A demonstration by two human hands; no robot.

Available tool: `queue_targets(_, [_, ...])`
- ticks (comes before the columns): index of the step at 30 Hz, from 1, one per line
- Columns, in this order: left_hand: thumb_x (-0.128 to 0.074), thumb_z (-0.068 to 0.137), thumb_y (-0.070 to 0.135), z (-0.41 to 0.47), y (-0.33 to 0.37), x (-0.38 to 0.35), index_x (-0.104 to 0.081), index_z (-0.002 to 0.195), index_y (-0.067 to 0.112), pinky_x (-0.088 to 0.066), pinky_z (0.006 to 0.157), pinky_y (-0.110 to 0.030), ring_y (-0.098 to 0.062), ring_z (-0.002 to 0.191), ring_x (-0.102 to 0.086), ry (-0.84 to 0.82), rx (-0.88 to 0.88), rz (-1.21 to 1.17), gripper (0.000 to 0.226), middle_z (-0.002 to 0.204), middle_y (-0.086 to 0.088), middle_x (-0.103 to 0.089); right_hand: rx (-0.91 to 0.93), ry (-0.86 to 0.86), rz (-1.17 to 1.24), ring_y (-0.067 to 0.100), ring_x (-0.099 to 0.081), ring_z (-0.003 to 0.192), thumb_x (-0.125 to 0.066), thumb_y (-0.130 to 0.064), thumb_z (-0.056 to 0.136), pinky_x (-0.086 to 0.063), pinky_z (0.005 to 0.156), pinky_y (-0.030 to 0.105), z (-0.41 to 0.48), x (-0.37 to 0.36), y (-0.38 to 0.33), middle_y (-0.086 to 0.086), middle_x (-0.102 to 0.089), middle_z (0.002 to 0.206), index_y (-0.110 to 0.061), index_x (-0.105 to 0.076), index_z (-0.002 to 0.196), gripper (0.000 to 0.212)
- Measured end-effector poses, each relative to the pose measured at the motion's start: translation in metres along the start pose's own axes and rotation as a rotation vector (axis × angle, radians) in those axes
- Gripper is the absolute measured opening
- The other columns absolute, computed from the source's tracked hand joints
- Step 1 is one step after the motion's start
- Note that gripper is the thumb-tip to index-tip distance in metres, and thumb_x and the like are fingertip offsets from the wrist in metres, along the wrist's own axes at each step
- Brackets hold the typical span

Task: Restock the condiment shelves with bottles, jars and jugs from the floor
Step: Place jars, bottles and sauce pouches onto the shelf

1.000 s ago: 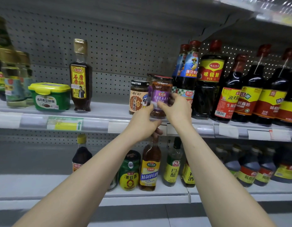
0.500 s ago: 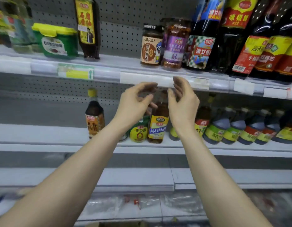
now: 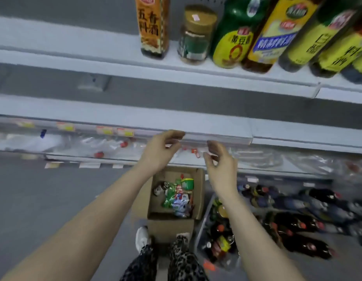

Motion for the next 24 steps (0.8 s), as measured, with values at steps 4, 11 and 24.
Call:
queue_targets(4, [-0.059, 0.094, 0.002, -0.017, -0.094, -0.022, -0.061, 0.128, 0.011, -0.046, 0.090, -0.008, -0.015, 0.110, -0.063, -0.038, 0.179, 0.006, 0.034, 0.119, -0.001, -0.067, -0.168, -0.090, -0.036, 0.021, -0.067, 0.112, -0.062, -0.006, 0.095, -0.053, 0.098, 0.043, -0.031, -0.047, 0.067, 0.005, -0.071, 0.120, -0.008, -0.063, 0.129, 0.033])
queue_targets(11, [-0.061, 0.093, 0.002, -0.037, -0.235, -0.078, -0.056, 0.137, 0.008, -0.046, 0.098, -0.024, -0.017, 0.111, -0.061, -0.065, 0.454, 0.017, 0.045, 0.123, -0.008, -0.066, -0.398, -0.299, -0.132, 0.027, -0.063, 0.119, -0.063, -0.009, 0.097, -0.049, 0.101, 0.042, -0.057, -0.117, 0.185, 0.010, -0.069, 0.125, -0.007, -0.060, 0.134, 0.037])
queue_targets(24, [-0.059, 0.094, 0.011, -0.004, -0.480, -0.191, -0.044, 0.147, 0.020, -0.036, 0.085, -0.022, -0.029, 0.123, -0.055, -0.129, 0.623, 0.241, 0.055, 0.138, -0.008, -0.059, -0.542, -0.463, -0.268, 0.026, -0.062, 0.118, -0.062, -0.011, 0.096, -0.050, 0.098, 0.035, -0.059, -0.264, 0.399, 0.008, -0.068, 0.126, -0.012, -0.062, 0.132, 0.036])
Point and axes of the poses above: each hand's wrist, its own z-axis towards the middle knuckle, its own x-axis out of the back of the hand, y = z × x, the point moved 4 cm from there along z, towards the middle knuckle
